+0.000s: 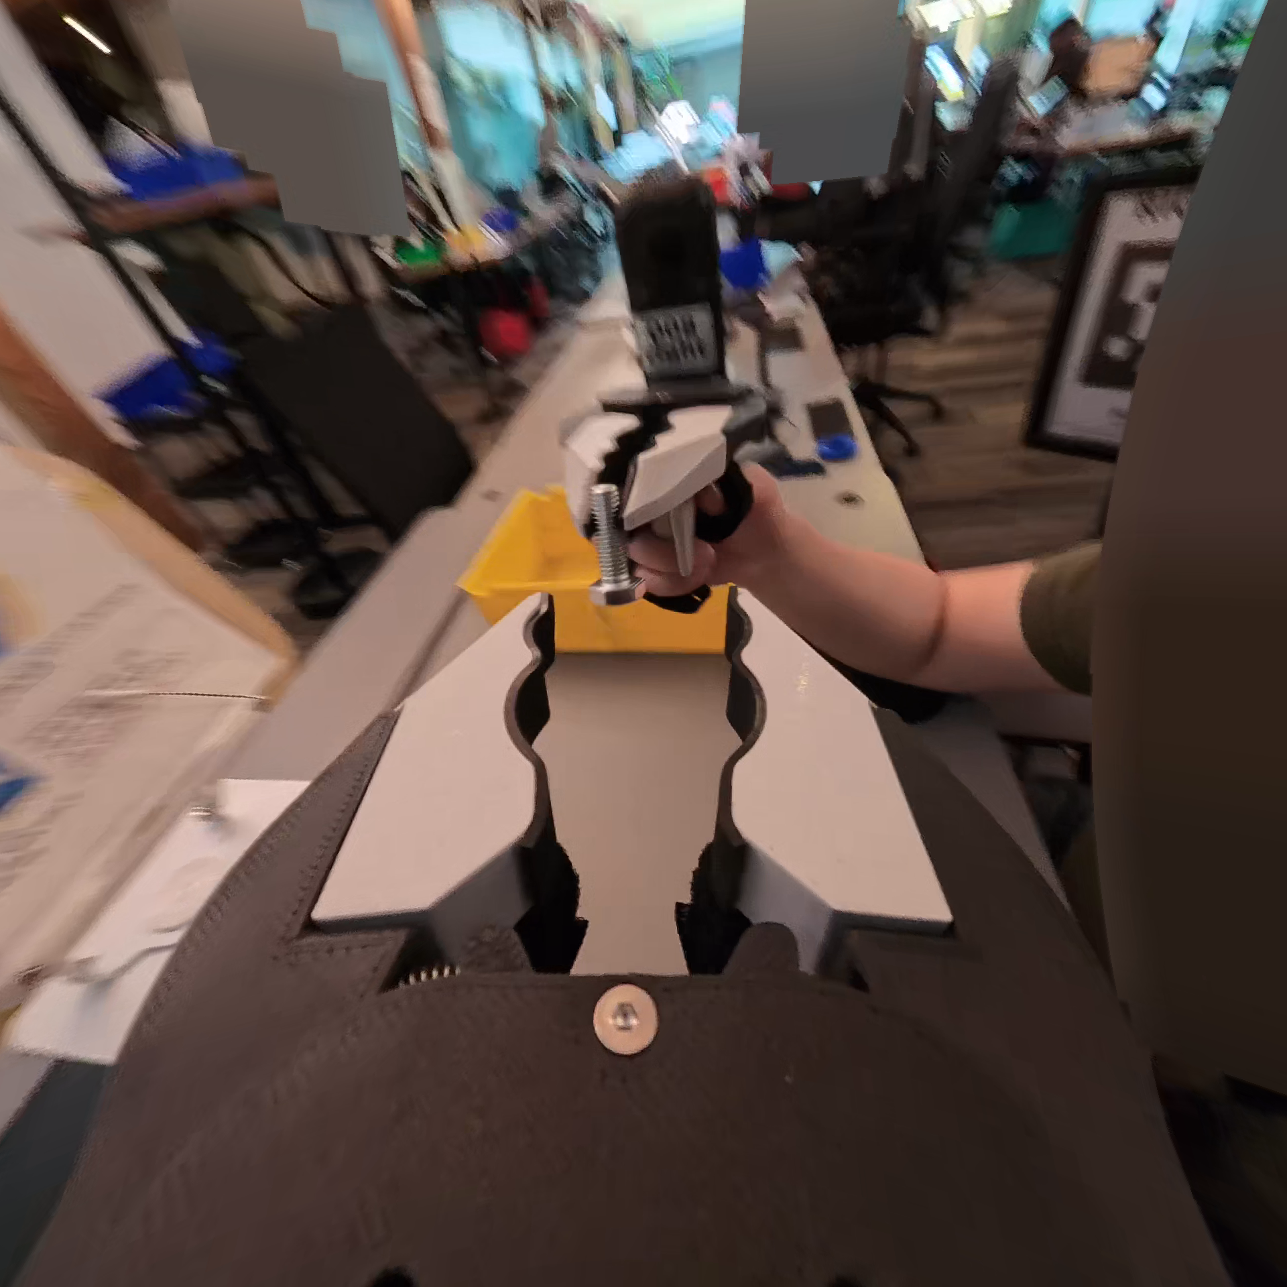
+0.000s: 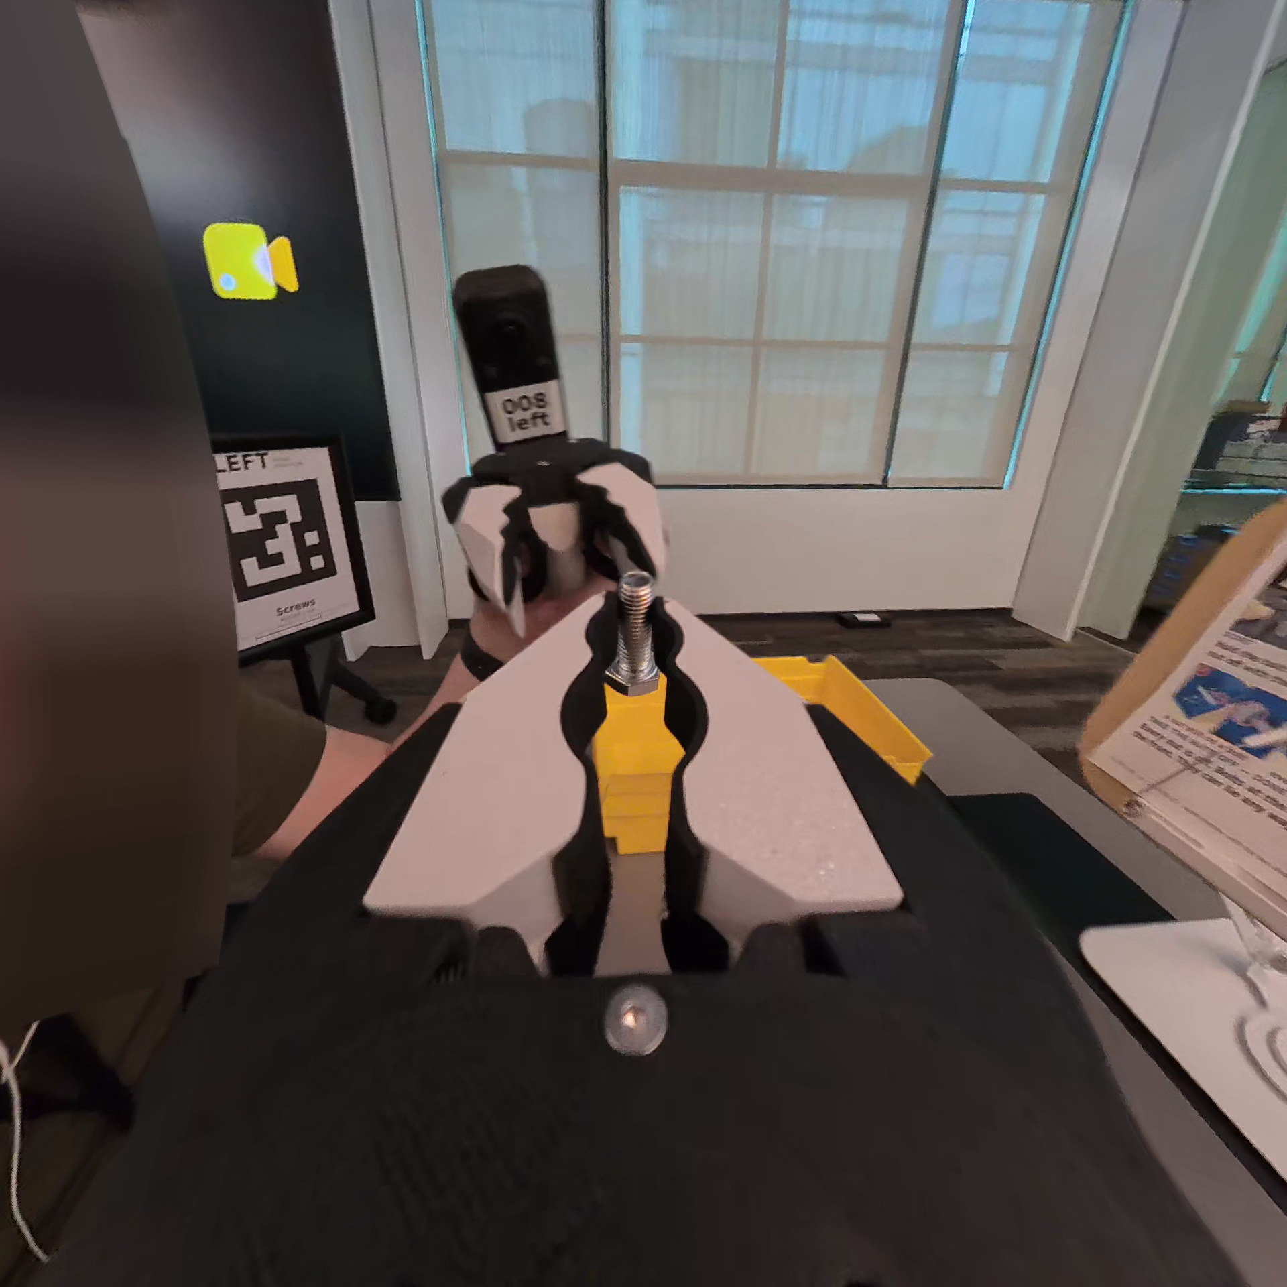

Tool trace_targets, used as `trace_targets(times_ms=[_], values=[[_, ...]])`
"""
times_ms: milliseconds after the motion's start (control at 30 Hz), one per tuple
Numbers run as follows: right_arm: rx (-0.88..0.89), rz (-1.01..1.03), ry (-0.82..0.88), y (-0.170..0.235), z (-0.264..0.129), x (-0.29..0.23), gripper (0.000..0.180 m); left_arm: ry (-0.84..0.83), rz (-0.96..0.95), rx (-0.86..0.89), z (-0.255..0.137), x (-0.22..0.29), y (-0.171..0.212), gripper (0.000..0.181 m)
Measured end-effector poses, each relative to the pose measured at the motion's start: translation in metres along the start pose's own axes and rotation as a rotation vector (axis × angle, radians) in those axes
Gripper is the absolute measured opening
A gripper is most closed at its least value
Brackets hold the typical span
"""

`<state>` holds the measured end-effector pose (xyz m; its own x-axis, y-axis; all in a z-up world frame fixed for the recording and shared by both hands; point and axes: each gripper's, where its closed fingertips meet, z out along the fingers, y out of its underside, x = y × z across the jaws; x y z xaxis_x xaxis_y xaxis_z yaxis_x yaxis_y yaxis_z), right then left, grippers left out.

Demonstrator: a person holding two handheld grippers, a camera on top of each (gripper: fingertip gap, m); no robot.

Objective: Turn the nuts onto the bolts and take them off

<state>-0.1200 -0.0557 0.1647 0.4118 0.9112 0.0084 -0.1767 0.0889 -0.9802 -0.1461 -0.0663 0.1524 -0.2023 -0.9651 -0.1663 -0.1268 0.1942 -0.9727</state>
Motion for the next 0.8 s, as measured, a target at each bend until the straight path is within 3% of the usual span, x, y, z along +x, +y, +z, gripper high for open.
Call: trace_targets(times_ms=[100,200,400,467,533,800], values=[[-0.028,-0.030,0.159,-0.012,-0.030,0.033,0.008,-0.109,-0.002,0.113,-0.030,-0.015,-0.020,0.045],[-0.151,-0.162,0.509,-0.021,-0.096,0.086,0.008,-0.238,-0.031,0.200,-0.059,-0.035,-0.032,0.045],[-0.726,-0.208,1.398,0.034,-0.319,0.194,0.008,-0.434,-0.105,0.147,-0.088,-0.072,-0.012,0.060],[-0.823,-0.073,1.462,0.066,-0.363,0.200,0.008,-0.444,-0.150,0.093,-0.090,-0.076,-0.001,0.065],[-0.810,0.118,1.459,0.099,-0.385,0.205,0.008,-0.474,-0.180,0.039,-0.092,-0.082,0.010,0.066],[-0.975,0.440,1.433,0.182,-0.419,0.205,0.009,-0.620,-0.225,-0.159,-0.096,-0.106,0.049,0.063]])
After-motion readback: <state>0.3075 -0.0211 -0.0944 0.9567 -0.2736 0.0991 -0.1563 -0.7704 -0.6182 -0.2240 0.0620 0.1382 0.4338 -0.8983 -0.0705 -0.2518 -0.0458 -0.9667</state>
